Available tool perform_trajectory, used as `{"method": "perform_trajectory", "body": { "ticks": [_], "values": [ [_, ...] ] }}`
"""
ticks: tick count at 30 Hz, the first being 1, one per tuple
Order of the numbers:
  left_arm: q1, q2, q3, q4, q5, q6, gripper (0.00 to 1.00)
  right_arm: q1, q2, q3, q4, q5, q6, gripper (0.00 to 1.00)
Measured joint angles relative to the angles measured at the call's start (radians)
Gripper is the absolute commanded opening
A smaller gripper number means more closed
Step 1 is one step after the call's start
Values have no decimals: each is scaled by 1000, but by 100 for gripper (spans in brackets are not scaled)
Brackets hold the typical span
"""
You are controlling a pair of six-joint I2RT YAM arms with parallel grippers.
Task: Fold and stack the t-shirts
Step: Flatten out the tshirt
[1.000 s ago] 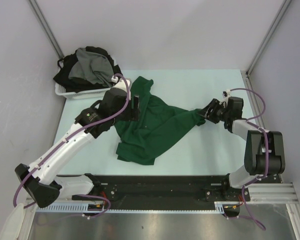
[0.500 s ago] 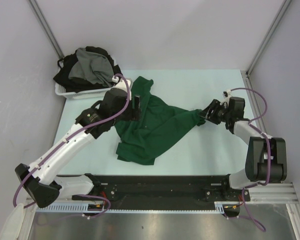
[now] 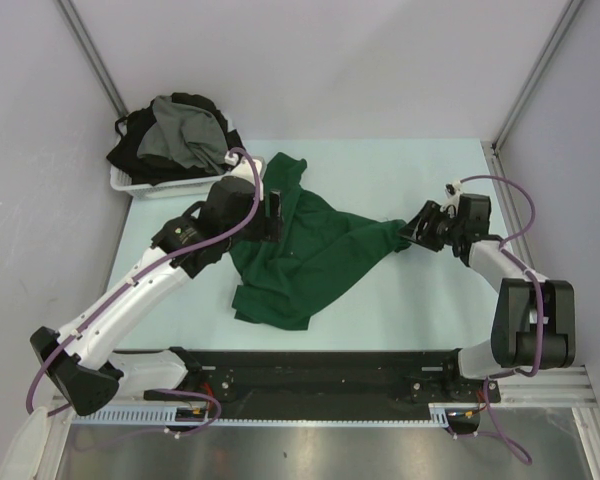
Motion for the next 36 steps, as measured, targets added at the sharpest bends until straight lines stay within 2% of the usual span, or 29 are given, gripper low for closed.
{"method": "perform_trajectory", "body": {
  "ticks": [17, 27, 30, 33, 35, 36],
  "values": [
    [-5, 1, 0, 10, 3, 0, 77, -12, -28, 40, -40, -5, -11, 53],
    [-9, 1, 0, 7, -1, 0, 78, -5, 39, 39, 15, -11, 11, 50],
    [-9, 0, 0, 7, -2, 0, 78, 5, 61, 39, 32, -10, 16, 44],
    [-9, 0, 0, 6, -2, 0, 78, 16, 75, 39, 45, -10, 21, 27],
    [-9, 0, 0, 5, -3, 0, 77, 22, 80, 39, 52, -11, 24, 6],
    [-9, 0, 0, 5, -3, 0, 77, 23, 82, 39, 55, -10, 23, 0]
  ]
}}
